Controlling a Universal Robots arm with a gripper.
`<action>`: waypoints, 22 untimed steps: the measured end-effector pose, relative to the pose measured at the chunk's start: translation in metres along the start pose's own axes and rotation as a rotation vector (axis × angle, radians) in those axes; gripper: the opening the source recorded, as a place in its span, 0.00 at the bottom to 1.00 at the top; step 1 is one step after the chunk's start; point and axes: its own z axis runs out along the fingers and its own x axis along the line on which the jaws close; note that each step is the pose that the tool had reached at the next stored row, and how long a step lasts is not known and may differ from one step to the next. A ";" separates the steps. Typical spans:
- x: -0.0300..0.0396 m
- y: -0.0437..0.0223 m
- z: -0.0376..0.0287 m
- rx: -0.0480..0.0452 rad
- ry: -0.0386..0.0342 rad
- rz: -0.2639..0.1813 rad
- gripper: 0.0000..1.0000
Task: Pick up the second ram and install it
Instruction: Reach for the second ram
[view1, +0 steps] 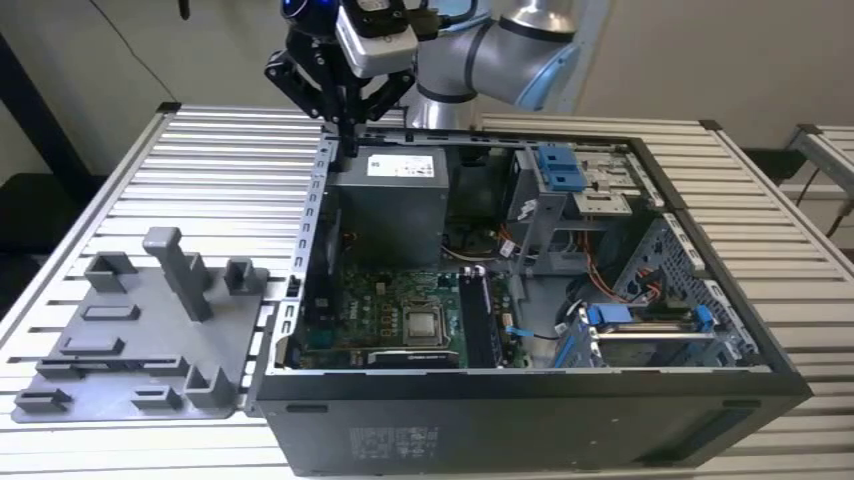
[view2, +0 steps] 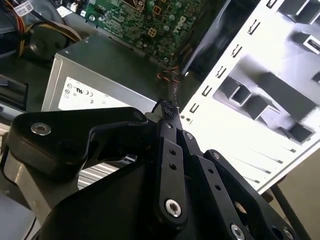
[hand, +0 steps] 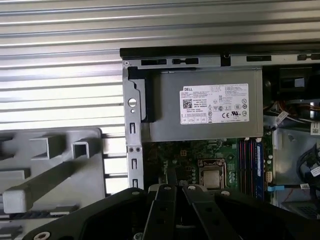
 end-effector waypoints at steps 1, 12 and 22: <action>0.0010 -0.0001 0.0000 -0.0001 -0.0001 0.000 0.11; 0.0126 -0.0016 -0.0002 -0.0002 -0.0001 0.000 0.11; 0.0244 -0.0036 -0.0005 -0.0002 -0.0024 0.000 0.11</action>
